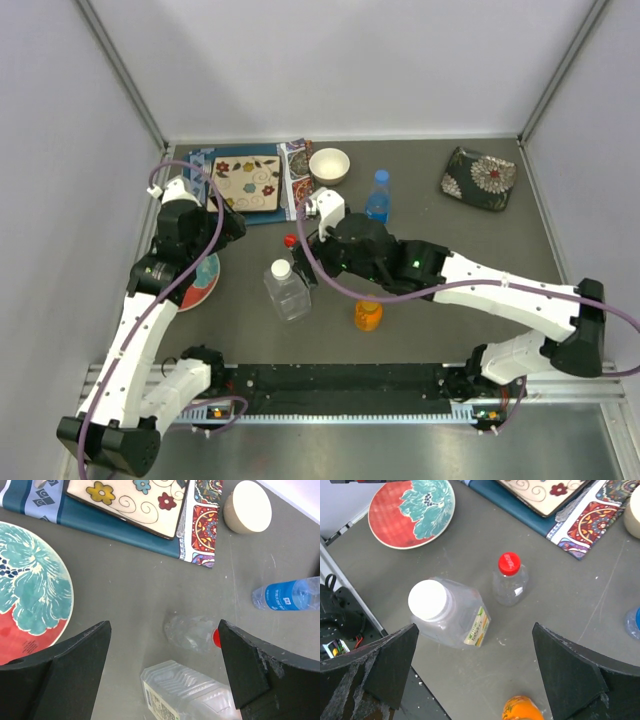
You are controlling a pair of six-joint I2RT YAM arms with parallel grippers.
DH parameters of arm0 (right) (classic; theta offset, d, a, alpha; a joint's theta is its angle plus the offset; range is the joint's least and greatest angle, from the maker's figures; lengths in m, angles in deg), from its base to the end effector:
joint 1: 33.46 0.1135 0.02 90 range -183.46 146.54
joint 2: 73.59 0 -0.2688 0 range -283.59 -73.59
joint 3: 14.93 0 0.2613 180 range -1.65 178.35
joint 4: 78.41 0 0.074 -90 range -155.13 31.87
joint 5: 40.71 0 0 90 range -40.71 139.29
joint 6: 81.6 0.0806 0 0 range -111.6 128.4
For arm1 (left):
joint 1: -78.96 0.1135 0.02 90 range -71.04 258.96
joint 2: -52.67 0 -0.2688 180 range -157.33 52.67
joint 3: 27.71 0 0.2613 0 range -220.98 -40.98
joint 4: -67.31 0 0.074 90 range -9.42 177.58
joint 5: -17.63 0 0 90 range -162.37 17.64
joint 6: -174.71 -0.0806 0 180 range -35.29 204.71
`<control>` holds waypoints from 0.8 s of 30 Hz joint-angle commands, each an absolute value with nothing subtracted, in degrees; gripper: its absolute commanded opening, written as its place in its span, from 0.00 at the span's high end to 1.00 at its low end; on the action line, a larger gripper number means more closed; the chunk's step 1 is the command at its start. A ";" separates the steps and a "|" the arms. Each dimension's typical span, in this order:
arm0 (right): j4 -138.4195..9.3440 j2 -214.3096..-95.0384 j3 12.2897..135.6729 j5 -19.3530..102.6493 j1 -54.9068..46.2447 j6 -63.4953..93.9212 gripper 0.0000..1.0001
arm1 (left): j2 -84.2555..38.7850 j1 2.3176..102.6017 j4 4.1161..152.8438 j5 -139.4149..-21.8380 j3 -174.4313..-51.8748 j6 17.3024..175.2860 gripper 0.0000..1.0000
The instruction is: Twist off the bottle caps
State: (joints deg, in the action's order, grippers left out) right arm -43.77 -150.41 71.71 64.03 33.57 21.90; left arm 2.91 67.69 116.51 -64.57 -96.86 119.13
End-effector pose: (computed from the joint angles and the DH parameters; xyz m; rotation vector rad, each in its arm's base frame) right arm 0.1571 0.3180 0.3560 -0.7684 1.8982 0.6418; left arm 0.2241 -0.0335 0.3290 -0.5032 2.0429 -0.3410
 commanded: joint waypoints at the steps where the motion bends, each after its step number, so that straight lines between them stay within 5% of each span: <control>1: -46.76 -153.22 77.44 61.69 34.48 21.49 0.01 | 3.98 67.80 117.06 -63.05 -96.01 119.70 0.07; 12: -47.64 -160.78 81.76 59.93 36.77 21.23 0.05 | 6.88 67.80 118.20 -62.08 -93.72 119.43 0.07; 24: -47.64 -165.44 81.76 59.22 36.94 23.60 0.20 | 8.20 67.88 119.08 -60.94 -92.58 119.25 0.07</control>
